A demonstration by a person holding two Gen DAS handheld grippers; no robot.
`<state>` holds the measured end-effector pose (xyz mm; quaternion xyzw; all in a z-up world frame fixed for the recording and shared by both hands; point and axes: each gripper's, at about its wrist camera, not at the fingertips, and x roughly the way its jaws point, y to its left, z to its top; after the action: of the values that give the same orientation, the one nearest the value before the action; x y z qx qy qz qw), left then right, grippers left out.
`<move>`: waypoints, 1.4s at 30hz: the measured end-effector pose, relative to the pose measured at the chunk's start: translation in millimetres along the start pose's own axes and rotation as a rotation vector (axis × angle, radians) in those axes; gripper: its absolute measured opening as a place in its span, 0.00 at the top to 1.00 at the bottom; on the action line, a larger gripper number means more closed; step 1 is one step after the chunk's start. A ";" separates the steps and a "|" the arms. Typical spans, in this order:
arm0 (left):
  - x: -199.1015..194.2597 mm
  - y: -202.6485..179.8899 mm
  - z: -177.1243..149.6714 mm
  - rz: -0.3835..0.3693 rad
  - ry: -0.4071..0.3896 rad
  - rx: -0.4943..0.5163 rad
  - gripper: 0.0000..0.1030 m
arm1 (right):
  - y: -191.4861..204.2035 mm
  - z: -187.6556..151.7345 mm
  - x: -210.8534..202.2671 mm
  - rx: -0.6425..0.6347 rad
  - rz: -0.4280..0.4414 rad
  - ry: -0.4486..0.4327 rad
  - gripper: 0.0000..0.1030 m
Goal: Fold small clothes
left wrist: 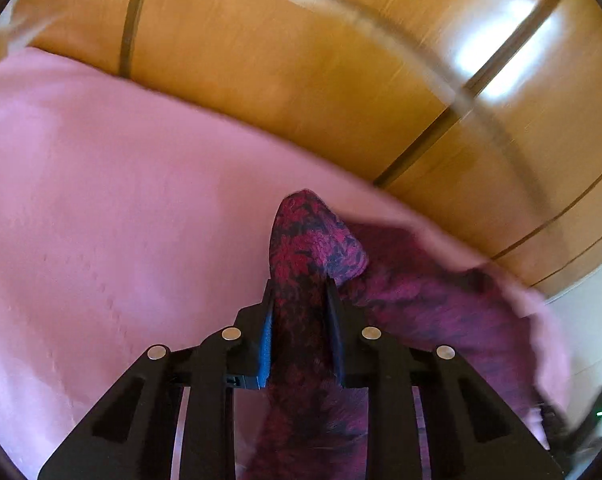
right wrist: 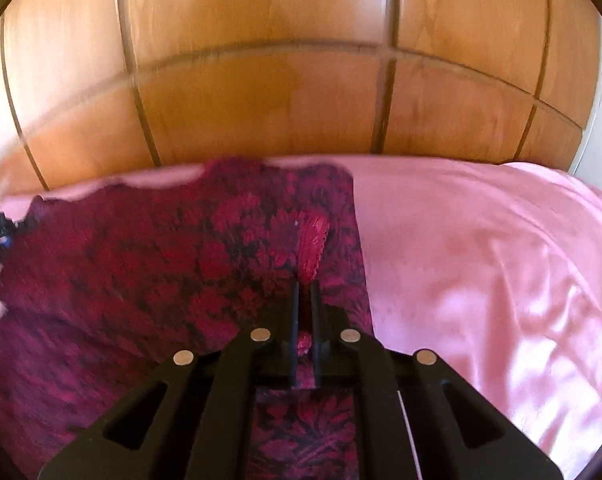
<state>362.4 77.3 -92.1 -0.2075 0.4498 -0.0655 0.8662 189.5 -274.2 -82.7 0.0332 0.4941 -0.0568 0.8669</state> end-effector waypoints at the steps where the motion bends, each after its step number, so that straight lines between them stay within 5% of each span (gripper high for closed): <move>1: 4.6 -0.3 -0.9 0.012 -0.002 -0.004 0.75 | 2.0 -3.7 6.1 -0.007 -0.008 0.011 0.96; 5: 1.0 -8.1 1.7 0.111 -0.023 -0.019 0.52 | 8.0 -2.9 9.5 -0.013 -0.035 0.011 0.93; 9: -43.4 -28.8 -13.8 0.171 -0.147 0.080 0.51 | 4.1 0.0 6.7 -0.002 -0.017 0.018 0.93; 10: -51.8 -36.1 -17.8 0.154 -0.167 0.103 0.51 | 1.9 1.6 4.9 0.002 -0.024 0.017 0.88; 13: -81.7 -40.1 -48.9 0.115 -0.196 0.201 0.51 | -6.7 9.3 -11.9 0.046 -0.063 -0.032 0.51; 17: -68.3 -58.2 -79.2 0.129 -0.140 0.297 0.51 | 0.2 17.3 -40.5 0.065 -0.007 -0.101 0.42; 22: -51.0 -55.3 -84.7 0.180 -0.123 0.284 0.51 | 38.6 16.3 -19.4 -0.036 0.071 -0.028 0.40; 28: -33.1 -58.2 -85.2 0.249 -0.131 0.320 0.50 | 44.5 6.4 21.8 -0.063 0.030 -0.007 0.37; 36: -65.5 -72.0 -101.9 0.304 -0.187 0.306 0.44 | 47.6 2.6 21.9 -0.093 -0.006 -0.031 0.35; 42: -99.7 -64.2 -122.4 0.266 -0.224 0.270 0.43 | 48.5 -0.2 18.3 -0.084 0.001 -0.040 0.35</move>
<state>209.9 12.2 -52.6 -0.0344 0.3614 0.0132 0.9317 204.9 -227.3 -98.5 -0.0041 0.4785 -0.0364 0.8773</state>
